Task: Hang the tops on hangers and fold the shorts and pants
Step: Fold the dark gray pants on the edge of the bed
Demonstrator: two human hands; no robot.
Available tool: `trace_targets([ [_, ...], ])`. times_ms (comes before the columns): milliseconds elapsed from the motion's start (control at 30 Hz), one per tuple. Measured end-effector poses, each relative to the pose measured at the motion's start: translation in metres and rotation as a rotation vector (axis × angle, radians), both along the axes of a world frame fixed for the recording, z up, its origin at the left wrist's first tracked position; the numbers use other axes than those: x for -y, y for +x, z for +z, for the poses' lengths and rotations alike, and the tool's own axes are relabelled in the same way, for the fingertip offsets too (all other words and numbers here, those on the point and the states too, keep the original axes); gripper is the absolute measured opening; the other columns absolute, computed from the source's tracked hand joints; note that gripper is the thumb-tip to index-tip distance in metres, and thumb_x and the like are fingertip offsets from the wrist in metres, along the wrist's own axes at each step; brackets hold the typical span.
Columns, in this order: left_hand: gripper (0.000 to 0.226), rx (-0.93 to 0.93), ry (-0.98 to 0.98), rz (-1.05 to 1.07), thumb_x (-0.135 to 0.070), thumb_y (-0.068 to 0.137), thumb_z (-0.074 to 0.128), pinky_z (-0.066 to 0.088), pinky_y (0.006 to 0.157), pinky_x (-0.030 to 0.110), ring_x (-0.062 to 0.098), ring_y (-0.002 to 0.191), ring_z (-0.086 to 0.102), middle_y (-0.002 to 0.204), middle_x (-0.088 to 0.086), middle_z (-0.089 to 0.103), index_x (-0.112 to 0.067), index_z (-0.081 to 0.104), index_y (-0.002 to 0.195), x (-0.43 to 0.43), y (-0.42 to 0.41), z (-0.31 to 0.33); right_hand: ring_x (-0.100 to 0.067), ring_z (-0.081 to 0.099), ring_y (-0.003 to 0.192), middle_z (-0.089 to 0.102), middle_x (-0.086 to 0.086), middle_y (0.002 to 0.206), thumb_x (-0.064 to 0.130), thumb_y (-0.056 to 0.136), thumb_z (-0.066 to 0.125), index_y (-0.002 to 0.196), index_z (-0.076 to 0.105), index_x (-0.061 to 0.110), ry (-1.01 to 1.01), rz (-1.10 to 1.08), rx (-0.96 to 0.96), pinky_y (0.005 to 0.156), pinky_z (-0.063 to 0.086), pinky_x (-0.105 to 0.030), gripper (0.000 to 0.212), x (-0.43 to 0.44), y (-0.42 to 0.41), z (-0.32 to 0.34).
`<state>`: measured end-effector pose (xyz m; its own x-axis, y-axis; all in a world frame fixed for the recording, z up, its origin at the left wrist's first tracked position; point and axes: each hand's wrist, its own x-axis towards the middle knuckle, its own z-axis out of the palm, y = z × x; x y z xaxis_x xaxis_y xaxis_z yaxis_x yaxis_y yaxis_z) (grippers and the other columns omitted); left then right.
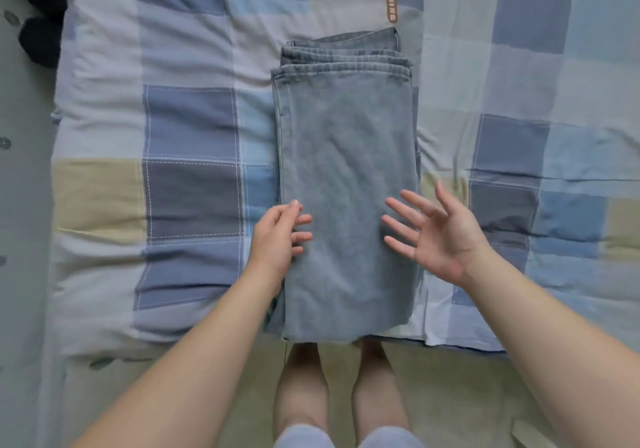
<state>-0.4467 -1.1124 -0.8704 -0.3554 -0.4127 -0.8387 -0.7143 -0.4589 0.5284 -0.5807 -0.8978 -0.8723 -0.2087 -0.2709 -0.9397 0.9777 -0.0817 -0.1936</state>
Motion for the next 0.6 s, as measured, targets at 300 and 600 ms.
trace_targets([
  [300, 0.013, 0.161, -0.221, -0.216, -0.033, 0.096, 0.065, 0.05, 0.074, 0.033, 0.017, 0.075, 0.062, 0.088, -0.001, 0.065, -0.021, 0.06, 0.096, -0.046, 0.119, -0.005, -0.019, 0.065, 0.106, 0.069, -0.002, 0.125, 0.05, 0.1, 0.049, 0.126, 0.061, 0.02, 0.301, 0.227, 0.037, 0.083, 0.05, -0.038, 0.041, -0.076, 0.12, -0.021],
  [600, 0.07, 0.269, -0.418, -0.382, -0.047, 0.08, 0.077, 0.042, 0.107, 0.045, 0.025, 0.125, 0.053, 0.136, 0.003, 0.053, -0.015, 0.045, 0.134, -0.07, 0.163, -0.028, -0.013, 0.039, 0.132, 0.043, 0.013, 0.142, 0.053, 0.089, 0.067, 0.147, 0.038, 0.033, 0.371, 0.464, -0.065, 0.102, 0.036, -0.044, 0.068, -0.095, 0.172, -0.052],
])
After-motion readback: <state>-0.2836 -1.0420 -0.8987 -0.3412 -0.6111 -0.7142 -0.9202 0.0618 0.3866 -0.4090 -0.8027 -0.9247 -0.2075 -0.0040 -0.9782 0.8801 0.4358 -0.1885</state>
